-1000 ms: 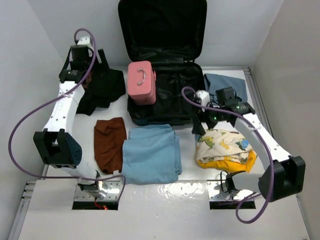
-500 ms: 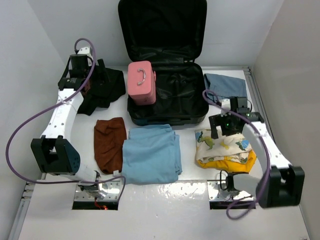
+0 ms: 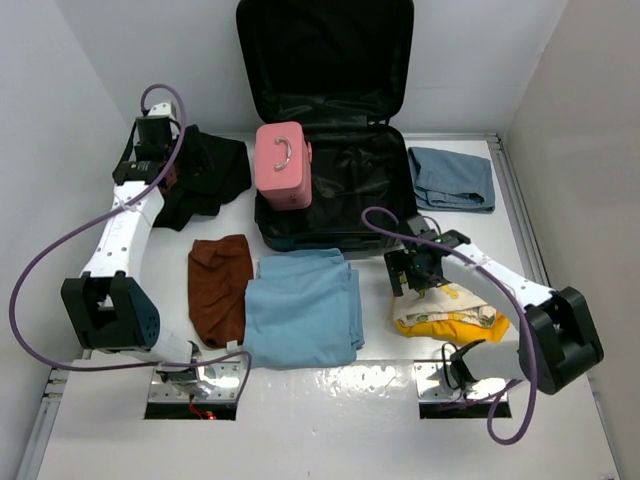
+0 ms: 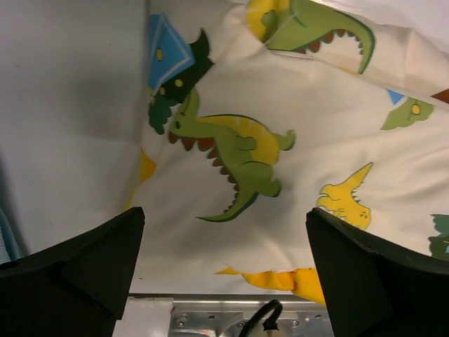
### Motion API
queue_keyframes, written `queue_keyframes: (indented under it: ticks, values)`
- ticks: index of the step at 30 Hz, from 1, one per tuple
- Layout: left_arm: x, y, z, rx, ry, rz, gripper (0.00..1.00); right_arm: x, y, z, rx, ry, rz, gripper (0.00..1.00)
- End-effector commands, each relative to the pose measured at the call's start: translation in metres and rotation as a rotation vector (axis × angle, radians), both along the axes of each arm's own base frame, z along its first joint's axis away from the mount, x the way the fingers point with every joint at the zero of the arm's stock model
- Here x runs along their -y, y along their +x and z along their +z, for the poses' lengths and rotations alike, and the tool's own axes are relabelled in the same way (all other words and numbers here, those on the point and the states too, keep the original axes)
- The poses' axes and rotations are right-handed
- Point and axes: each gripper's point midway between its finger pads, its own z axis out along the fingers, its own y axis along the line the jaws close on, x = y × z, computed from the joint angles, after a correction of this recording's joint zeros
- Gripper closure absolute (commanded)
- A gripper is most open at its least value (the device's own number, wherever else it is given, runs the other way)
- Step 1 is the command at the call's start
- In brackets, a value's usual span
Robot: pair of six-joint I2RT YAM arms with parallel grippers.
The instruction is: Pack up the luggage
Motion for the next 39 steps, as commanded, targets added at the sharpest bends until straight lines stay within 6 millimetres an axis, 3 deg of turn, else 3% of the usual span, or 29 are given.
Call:
queue_keyframes:
  ticks: [1,8,16,17,19,23,24,26,28,32,35,38,39]
  values:
    - [-0.014,-0.009,0.019,0.062,0.003,0.05,0.14,-0.008,0.012,0.0,0.095,-0.027,-0.087,0.02]
    - [-0.026,-0.013,0.012,0.054,-0.017,0.086,0.14,-0.02,0.025,-0.015,0.082,-0.04,-0.141,0.01]
    - [-0.039,-0.018,0.007,0.045,-0.017,0.118,0.14,-0.007,0.023,-0.041,0.026,-0.086,-0.213,0.02]
    - [-0.037,-0.016,0.009,0.055,-0.029,0.115,0.14,-0.002,0.016,-0.047,0.004,-0.087,-0.219,0.06]
    - [-0.037,-0.016,0.009,0.055,-0.029,0.115,0.14,-0.005,0.011,-0.049,-0.025,-0.043,-0.219,0.29]
    - [-0.042,-0.011,0.014,0.065,-0.028,0.124,0.14,-0.001,-0.013,-0.054,-0.112,0.073,-0.248,0.61]
    - [-0.042,-0.009,0.016,0.075,-0.027,0.124,0.14,0.001,-0.011,-0.053,-0.112,0.105,-0.267,0.77]
    - [-0.04,-0.007,0.012,0.065,-0.034,0.113,0.14,0.001,-0.014,-0.041,-0.088,0.149,-0.245,0.88]
    - [-0.039,-0.004,0.012,0.065,-0.039,0.104,0.14,0.015,-0.012,-0.023,-0.035,0.166,-0.264,1.0]
    - [-0.036,0.003,0.006,0.06,-0.043,0.081,0.14,0.048,0.012,0.02,0.164,0.192,-0.237,1.0]
    - [-0.032,0.007,0.003,0.061,-0.058,0.056,0.14,0.074,0.05,0.068,0.36,0.205,-0.206,1.0]
    - [-0.031,0.013,-0.002,0.055,-0.071,0.053,0.14,0.083,0.081,0.101,0.474,0.235,-0.169,1.0]
    - [-0.03,0.016,-0.004,0.055,-0.076,0.045,0.14,0.082,0.087,0.103,0.481,0.254,-0.164,1.0]
